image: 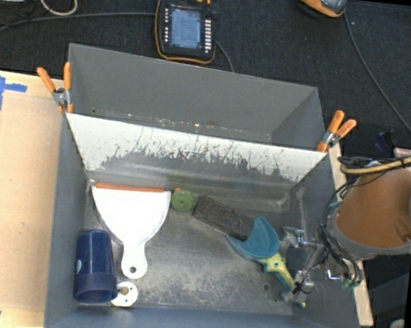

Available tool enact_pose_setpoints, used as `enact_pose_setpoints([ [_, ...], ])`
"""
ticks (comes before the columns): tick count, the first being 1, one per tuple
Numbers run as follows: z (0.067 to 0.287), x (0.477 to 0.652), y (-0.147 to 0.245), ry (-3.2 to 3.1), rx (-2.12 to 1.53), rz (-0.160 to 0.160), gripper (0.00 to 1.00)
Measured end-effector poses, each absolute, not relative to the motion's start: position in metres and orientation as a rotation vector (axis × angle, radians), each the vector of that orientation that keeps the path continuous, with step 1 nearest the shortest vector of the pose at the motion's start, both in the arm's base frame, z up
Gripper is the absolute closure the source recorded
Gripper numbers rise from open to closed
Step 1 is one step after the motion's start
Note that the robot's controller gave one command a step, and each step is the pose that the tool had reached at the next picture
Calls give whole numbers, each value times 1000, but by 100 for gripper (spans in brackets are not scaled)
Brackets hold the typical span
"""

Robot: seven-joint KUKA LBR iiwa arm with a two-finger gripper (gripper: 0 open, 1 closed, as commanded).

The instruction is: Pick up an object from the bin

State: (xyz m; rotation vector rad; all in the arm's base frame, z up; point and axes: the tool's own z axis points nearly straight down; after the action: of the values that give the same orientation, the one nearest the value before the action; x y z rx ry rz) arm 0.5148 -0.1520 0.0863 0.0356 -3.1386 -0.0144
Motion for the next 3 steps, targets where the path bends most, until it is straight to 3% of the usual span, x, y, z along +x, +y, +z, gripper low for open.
enact_pose_setpoints([
  [1, 70, 473, -143, -3115, -339, -14, 0],
  [2, 70, 505, -160, -3140, -13, -14, 0],
  [3, 82, 501, -157, -3128, -60, -19, 0],
])
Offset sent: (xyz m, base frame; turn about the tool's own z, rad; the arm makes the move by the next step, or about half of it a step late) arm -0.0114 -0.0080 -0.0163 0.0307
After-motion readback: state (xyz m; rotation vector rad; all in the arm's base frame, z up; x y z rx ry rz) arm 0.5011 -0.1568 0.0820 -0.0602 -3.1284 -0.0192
